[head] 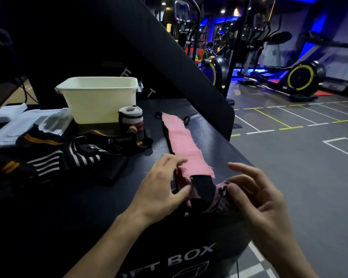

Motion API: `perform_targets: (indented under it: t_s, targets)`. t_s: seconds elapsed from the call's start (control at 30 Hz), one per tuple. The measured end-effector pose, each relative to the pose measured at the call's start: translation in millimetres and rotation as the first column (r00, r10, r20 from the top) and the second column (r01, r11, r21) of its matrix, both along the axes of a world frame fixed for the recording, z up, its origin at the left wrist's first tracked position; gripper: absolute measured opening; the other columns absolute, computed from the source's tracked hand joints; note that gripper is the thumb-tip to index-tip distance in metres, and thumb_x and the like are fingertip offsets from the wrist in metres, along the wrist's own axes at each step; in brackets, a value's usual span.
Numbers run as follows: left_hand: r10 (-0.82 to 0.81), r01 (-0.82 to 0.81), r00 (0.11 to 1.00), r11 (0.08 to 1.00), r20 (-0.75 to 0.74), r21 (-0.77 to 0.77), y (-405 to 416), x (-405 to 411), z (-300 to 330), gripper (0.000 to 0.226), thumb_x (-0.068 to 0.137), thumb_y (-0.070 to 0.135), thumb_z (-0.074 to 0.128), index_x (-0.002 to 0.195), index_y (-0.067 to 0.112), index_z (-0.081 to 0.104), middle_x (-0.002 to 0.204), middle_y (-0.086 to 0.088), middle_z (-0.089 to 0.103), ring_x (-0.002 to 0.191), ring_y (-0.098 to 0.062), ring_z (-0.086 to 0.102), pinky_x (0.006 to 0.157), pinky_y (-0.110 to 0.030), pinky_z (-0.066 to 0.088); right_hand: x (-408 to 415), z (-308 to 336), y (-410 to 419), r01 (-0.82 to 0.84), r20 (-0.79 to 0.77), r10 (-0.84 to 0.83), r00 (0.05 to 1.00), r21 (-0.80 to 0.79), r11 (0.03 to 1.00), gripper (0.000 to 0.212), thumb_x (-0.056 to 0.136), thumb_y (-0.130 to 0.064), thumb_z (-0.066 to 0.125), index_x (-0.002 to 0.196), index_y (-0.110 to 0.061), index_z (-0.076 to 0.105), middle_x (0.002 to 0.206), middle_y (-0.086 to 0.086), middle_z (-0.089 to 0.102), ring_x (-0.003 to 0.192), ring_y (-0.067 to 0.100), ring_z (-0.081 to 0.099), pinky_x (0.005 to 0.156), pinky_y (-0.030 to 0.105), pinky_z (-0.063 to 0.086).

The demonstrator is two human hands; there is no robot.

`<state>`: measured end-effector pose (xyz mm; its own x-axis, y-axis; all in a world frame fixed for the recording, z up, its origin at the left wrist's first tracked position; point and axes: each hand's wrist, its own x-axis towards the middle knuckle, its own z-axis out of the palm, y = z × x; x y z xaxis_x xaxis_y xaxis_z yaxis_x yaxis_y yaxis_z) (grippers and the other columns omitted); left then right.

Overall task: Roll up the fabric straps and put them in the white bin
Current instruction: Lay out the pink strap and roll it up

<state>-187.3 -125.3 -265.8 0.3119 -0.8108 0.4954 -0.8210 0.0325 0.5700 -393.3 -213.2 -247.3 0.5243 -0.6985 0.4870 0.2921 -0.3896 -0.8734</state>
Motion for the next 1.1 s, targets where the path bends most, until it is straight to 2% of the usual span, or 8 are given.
perform_targets:
  t_s: [0.2,0.27,0.4,0.47,0.57,0.77,1.0,1.1]
  targets:
    - [0.199,-0.178,0.97,0.972,-0.141,0.15,-48,16,18,0.054,0.073,0.024,0.078,0.12,0.024,0.054,0.11,0.01,0.059,0.094,-0.012,0.059,0.088,-0.037,0.052,3,4,-4,-0.02,0.041,0.015,0.999,0.115,0.993,0.032,0.087,-0.019,0.065,0.117,-0.028,0.07,0.088,0.012,0.069,0.078,0.016,0.064,0.07,0.02,0.053]
    - [0.202,-0.171,0.973,0.958,-0.116,0.232,-64,25,25,0.063,0.069,0.037,0.081,0.123,0.024,0.051,0.116,0.009,0.055,0.102,-0.014,0.058,0.093,-0.04,0.052,4,4,-7,-0.045,0.036,0.04,0.999,0.154,0.987,0.035,0.086,-0.036,0.074,0.12,-0.029,0.069,0.09,0.015,0.068,0.079,0.017,0.064,0.07,0.022,0.053]
    - [0.08,-0.072,0.997,0.939,-0.008,0.338,-81,33,30,0.08,0.07,0.038,0.084,0.138,0.02,0.045,0.131,0.005,0.049,0.12,-0.013,0.057,0.103,-0.043,0.049,5,6,-10,-0.047,0.041,0.038,0.998,0.252,0.967,0.071,0.064,-0.062,0.087,0.123,-0.027,0.068,0.092,0.018,0.067,0.079,0.022,0.063,0.071,0.029,0.053]
    - [0.02,-0.042,0.998,0.927,0.064,0.372,-82,38,26,0.085,0.072,0.031,0.083,0.145,0.02,0.041,0.138,0.005,0.046,0.128,-0.009,0.055,0.108,-0.042,0.045,5,9,-12,-0.063,0.104,0.033,0.994,0.3,0.952,0.064,0.067,-0.053,0.089,0.121,-0.026,0.07,0.09,0.015,0.068,0.074,0.02,0.064,0.067,0.026,0.055]
    - [0.014,-0.028,0.999,0.929,0.041,0.369,-81,45,18,0.085,0.072,0.027,0.08,0.147,0.021,0.041,0.141,0.005,0.044,0.134,-0.008,0.05,0.111,-0.038,0.041,1,13,-14,-0.137,0.215,0.056,0.975,0.385,0.912,0.04,0.078,-0.021,0.076,0.118,-0.021,0.071,0.086,0.011,0.07,0.063,0.012,0.065,0.059,0.019,0.055]
    - [0.25,-0.226,0.967,0.933,-0.054,0.279,-98,64,8,0.053,0.07,0.033,0.076,0.113,0.025,0.046,0.115,0.003,0.056,0.108,-0.023,0.062,0.098,-0.046,0.048,2,12,-13,-0.229,0.222,0.147,0.964,0.413,0.881,0.08,0.054,-0.042,0.099,0.125,-0.022,0.069,0.089,0.009,0.067,0.067,0.012,0.062,0.063,0.021,0.053]
    - [0.334,-0.311,0.943,0.86,0.016,0.404,-130,86,13,0.061,0.079,0.03,0.074,0.137,0.028,0.052,0.13,-0.004,0.054,0.123,-0.029,0.054,0.103,-0.045,0.042,4,9,-18,-0.267,0.174,0.211,0.962,0.438,0.858,0.079,0.058,-0.043,0.097,0.128,-0.022,0.068,0.095,0.018,0.06,0.079,0.023,0.056,0.068,0.022,0.053]
    - [0.28,-0.229,0.958,0.882,-0.067,0.413,-139,90,17,0.047,0.077,0.033,0.068,0.123,0.036,0.058,0.119,0.0,0.058,0.119,-0.028,0.056,0.102,-0.046,0.042,6,7,-21,-0.268,0.142,0.229,0.963,0.439,0.857,0.077,0.059,-0.044,0.097,0.127,-0.023,0.068,0.094,0.019,0.058,0.081,0.024,0.052,0.068,0.023,0.052]
